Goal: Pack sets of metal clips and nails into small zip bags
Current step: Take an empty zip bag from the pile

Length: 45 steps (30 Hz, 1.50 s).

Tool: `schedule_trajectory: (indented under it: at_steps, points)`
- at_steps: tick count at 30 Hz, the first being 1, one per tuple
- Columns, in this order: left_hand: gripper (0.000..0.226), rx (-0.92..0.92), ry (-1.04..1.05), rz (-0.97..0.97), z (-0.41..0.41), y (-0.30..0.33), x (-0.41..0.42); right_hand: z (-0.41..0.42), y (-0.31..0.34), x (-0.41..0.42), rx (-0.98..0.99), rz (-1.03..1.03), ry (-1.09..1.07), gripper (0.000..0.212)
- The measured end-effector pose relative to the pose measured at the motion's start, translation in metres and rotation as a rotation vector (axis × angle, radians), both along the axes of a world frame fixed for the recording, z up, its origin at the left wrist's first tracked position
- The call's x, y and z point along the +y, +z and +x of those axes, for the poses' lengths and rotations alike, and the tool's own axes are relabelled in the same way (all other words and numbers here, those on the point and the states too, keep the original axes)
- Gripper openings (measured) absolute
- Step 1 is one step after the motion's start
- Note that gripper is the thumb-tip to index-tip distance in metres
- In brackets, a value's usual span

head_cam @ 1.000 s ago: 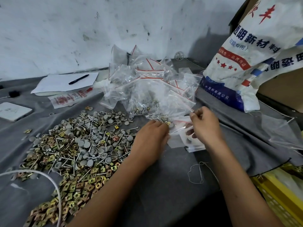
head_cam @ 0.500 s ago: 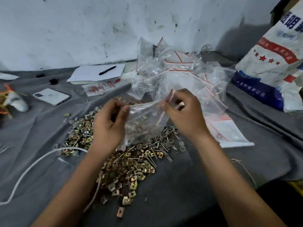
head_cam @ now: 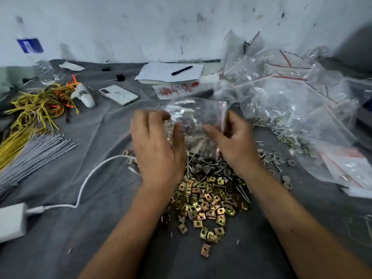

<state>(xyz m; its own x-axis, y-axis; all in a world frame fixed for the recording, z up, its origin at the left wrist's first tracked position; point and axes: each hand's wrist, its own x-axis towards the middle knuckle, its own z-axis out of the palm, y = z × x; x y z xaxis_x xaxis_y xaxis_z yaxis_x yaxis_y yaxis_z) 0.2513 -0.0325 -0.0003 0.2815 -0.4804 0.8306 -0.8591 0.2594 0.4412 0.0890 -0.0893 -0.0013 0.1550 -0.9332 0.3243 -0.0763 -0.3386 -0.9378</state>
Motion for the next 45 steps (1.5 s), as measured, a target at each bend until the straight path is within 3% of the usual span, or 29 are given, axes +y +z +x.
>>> schedule_trajectory:
  at_steps: [4,7,11,15,17,20,24,29,33,39,45]
  points:
    - [0.031,0.062,-0.348,0.211,-0.022,-0.007,-0.001,0.0,-0.005,0.004,-0.129,0.134,0.139,0.027]
    - [0.044,0.055,-0.388,0.352,-0.022,-0.013,-0.002,0.0,-0.005,0.007,-0.267,0.325,0.353,0.02]
    - [0.045,0.071,-0.389,0.376,-0.018,-0.015,-0.004,-0.01,-0.001,0.005,-0.35,0.424,0.525,0.017]
    - [0.021,0.062,-0.32,0.344,-0.02,-0.016,-0.003,-0.011,-0.004,0.004,-0.223,0.324,0.383,0.012]
    - [0.026,0.068,-0.246,0.287,-0.022,-0.015,-0.002,-0.008,-0.005,0.003,-0.206,0.271,0.29,0.013]
    - [0.018,0.018,-0.296,0.209,-0.024,-0.014,-0.001,-0.008,-0.007,0.001,-0.187,0.23,0.214,0.022]
    - [0.017,-0.01,-0.382,0.259,-0.026,-0.015,-0.002,-0.009,-0.01,-0.002,-0.08,0.164,0.146,0.015]
    - [0.033,-0.034,-0.45,0.365,-0.027,-0.013,-0.001,-0.01,-0.012,-0.003,0.022,0.063,0.13,0.022]
    - [0.026,0.021,-0.419,0.369,-0.025,-0.012,-0.002,-0.012,-0.01,-0.003,0.087,-0.013,0.151,0.014]
    - [0.024,0.25,-0.498,0.477,-0.019,-0.011,-0.002,-0.016,-0.012,-0.005,0.178,0.044,0.194,0.016]
    - [0.023,0.187,-0.432,0.468,-0.023,-0.009,-0.002,-0.015,-0.009,-0.003,0.266,-0.024,0.154,0.019]
